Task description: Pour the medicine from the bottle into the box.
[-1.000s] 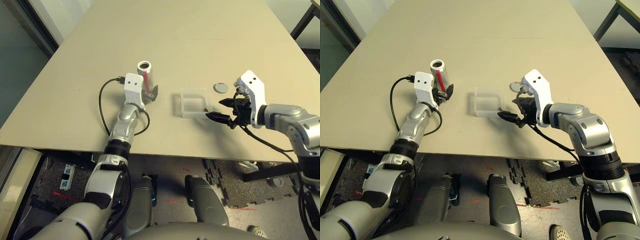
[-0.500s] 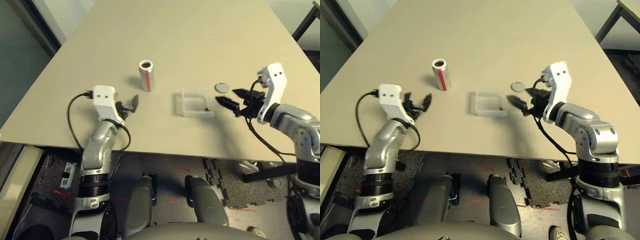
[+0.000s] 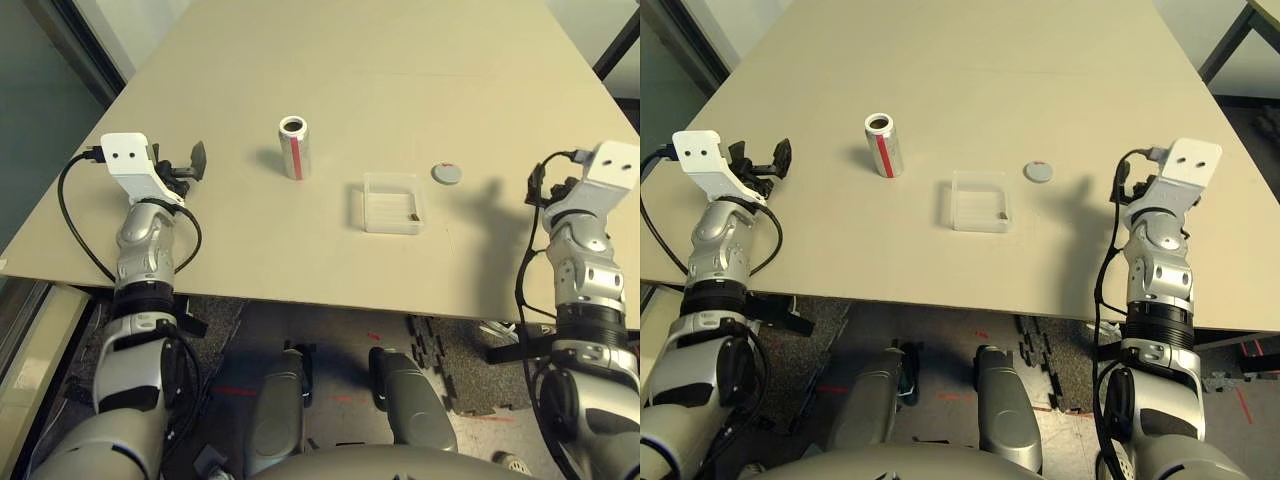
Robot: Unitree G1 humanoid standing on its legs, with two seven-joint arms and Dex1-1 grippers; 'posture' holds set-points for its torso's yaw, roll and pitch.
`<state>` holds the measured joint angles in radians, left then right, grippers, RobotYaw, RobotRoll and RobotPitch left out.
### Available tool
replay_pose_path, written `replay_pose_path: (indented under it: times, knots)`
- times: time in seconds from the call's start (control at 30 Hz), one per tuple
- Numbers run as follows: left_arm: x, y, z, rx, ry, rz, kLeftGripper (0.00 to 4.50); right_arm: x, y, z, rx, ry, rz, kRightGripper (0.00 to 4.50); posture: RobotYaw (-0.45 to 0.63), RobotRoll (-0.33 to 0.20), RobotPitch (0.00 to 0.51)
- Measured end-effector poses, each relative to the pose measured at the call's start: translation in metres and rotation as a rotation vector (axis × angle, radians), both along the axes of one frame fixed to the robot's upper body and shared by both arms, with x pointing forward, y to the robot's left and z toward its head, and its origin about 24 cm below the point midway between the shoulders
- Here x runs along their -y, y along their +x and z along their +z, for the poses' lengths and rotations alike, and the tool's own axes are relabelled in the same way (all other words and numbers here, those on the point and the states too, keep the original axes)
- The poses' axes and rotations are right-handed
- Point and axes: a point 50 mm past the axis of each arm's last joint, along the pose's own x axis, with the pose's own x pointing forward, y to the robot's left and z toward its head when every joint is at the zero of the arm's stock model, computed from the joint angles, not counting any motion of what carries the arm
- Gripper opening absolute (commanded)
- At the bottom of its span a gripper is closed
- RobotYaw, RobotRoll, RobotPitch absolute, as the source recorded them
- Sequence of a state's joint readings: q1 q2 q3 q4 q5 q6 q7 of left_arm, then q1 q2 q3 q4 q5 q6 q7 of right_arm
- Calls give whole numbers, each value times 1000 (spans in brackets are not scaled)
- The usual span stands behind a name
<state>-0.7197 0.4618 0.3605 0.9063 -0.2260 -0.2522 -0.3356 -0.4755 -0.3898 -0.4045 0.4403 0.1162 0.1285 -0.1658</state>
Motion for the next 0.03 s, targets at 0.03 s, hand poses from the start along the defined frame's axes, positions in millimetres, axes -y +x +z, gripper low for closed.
replay_pose_path:
  times: [0.03]
  knots:
    - [-3,1,-1,-10,-1,5,4470,1,-1,1,7,-9,-15,4500,-70,0,203]
